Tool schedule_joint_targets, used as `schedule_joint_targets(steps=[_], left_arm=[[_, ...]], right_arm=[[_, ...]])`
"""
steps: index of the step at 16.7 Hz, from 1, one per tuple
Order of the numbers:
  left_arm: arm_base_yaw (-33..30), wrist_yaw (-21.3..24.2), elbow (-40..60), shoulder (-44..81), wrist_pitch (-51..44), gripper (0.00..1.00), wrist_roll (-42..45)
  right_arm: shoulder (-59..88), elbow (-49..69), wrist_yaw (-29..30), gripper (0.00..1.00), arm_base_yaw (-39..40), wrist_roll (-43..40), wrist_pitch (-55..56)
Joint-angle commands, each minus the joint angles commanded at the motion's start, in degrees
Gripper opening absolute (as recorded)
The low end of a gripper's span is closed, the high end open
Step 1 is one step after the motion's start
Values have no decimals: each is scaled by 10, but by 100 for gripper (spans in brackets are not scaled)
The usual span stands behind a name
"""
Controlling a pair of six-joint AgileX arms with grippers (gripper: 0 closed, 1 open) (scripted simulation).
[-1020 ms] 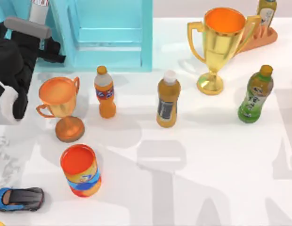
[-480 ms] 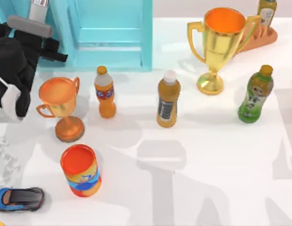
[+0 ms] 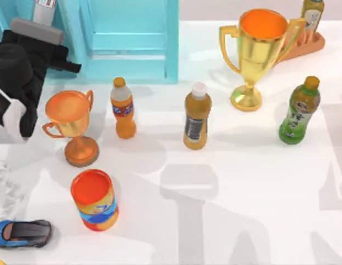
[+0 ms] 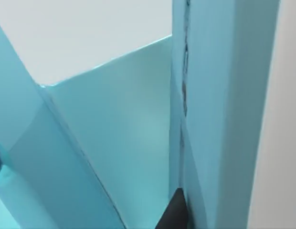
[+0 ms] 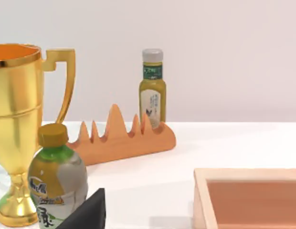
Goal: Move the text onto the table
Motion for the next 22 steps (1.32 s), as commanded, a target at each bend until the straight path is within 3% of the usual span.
schedule_joint_targets(steps=[2,3,14,22], left_arm=[[0,0,0,0,0,2,0],[0,0,0,0,0,0,0],[8,3,-8,-19,-11,0,1],[-11,4,-127,-303,-169,0,1]], right_arm=[[0,0,0,100,0,0,0],[0,0,0,100,0,0,0],[0,0,0,100,0,0,0],[0,0,0,100,0,0,0]])
